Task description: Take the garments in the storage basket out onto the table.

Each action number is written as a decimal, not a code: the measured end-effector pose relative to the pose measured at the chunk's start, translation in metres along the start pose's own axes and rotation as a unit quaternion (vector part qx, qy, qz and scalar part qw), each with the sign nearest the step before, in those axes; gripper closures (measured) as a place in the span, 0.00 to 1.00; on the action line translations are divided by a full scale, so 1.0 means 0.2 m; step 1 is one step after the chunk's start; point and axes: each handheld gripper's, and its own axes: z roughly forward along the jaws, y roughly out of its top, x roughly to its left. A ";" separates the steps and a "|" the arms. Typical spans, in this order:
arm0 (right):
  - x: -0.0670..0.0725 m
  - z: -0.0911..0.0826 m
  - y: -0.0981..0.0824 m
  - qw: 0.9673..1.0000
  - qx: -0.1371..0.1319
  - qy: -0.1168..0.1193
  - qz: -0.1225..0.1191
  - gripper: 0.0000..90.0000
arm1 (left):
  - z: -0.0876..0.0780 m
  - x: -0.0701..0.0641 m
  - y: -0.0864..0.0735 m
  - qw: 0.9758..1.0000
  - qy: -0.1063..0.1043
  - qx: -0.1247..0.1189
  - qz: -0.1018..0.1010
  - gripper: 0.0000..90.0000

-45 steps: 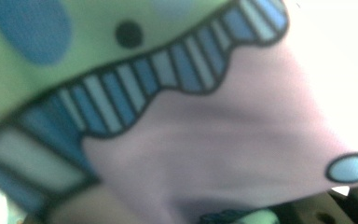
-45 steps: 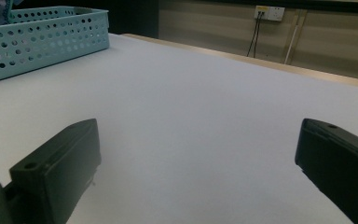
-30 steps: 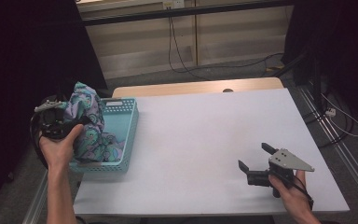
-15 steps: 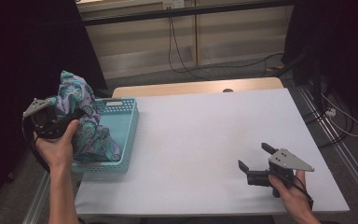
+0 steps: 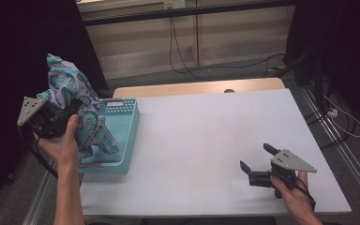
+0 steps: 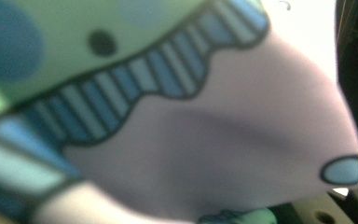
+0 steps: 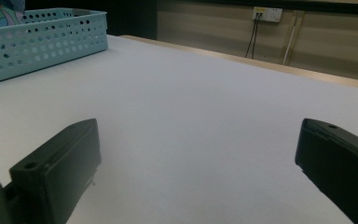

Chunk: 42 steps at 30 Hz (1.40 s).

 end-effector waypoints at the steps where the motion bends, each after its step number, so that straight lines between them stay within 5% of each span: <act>1: 0.00 0.00 0.00 1.000 0.000 0.000 0.001 0.00 | 0.00 -0.01 0.00 1.000 0.000 -0.011 0.000 0.77; 23: 0.00 0.00 0.00 1.000 0.000 0.003 -0.001 0.00 | -0.01 -0.13 0.15 0.995 -0.021 -0.101 0.011 0.77; 42: 0.00 0.00 0.00 1.000 -0.004 0.005 -0.002 0.00 | 0.04 -0.34 0.28 0.990 -0.067 -0.121 0.026 0.77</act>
